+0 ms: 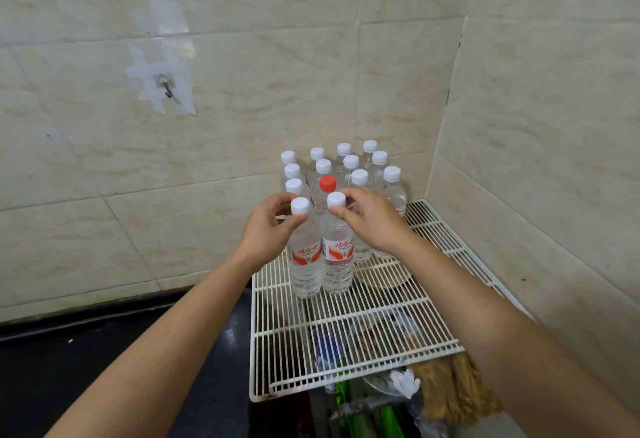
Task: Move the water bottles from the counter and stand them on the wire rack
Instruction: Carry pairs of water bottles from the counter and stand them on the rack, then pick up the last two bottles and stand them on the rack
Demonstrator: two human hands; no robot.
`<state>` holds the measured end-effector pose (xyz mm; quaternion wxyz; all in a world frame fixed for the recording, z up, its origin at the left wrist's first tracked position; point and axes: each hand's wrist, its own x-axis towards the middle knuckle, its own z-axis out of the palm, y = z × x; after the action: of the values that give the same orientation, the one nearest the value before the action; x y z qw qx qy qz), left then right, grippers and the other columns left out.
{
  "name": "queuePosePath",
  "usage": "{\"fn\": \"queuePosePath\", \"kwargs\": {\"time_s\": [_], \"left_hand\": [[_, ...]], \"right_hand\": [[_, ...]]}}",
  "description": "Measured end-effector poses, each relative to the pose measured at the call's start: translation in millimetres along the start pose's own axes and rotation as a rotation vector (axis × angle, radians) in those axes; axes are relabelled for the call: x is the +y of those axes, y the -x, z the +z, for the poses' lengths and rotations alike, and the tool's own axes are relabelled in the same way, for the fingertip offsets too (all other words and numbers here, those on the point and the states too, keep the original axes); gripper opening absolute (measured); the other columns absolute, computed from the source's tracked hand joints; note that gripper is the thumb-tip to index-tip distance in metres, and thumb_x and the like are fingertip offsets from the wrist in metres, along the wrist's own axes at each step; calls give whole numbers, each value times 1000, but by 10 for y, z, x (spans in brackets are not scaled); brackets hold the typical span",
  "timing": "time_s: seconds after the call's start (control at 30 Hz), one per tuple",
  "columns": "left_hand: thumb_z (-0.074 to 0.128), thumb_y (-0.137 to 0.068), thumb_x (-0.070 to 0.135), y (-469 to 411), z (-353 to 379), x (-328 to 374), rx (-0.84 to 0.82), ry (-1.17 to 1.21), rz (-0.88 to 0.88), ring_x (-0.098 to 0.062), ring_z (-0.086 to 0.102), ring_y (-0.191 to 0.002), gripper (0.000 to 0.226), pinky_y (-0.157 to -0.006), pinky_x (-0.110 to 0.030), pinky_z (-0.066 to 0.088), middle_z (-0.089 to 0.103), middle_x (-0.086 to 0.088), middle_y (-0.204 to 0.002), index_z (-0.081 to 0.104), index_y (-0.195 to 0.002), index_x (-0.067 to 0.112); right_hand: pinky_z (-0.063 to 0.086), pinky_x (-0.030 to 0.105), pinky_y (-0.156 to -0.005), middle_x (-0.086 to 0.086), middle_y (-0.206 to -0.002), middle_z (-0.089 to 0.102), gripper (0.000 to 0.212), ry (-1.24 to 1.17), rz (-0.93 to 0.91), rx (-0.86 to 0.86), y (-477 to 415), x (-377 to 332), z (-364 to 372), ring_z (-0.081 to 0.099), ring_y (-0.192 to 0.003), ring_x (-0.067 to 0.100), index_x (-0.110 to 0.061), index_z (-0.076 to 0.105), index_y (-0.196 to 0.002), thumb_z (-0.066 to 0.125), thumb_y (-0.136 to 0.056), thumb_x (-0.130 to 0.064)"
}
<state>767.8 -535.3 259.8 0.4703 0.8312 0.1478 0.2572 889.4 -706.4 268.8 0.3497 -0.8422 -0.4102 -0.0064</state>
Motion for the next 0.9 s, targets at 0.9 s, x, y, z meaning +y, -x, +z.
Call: {"fn": "queuePosePath", "kwargs": {"time_s": [0.9], "left_hand": [[44, -101, 43, 1693, -845, -701, 536, -933, -37, -36, 27, -149, 58, -113, -55, 29, 34, -21, -158, 43, -149, 11]], "right_hand": [[8, 52, -126, 17, -167, 22, 65, 187, -462, 167, 778, -653, 1434, 13, -156, 34, -16, 36, -157, 48, -101, -47]]}}
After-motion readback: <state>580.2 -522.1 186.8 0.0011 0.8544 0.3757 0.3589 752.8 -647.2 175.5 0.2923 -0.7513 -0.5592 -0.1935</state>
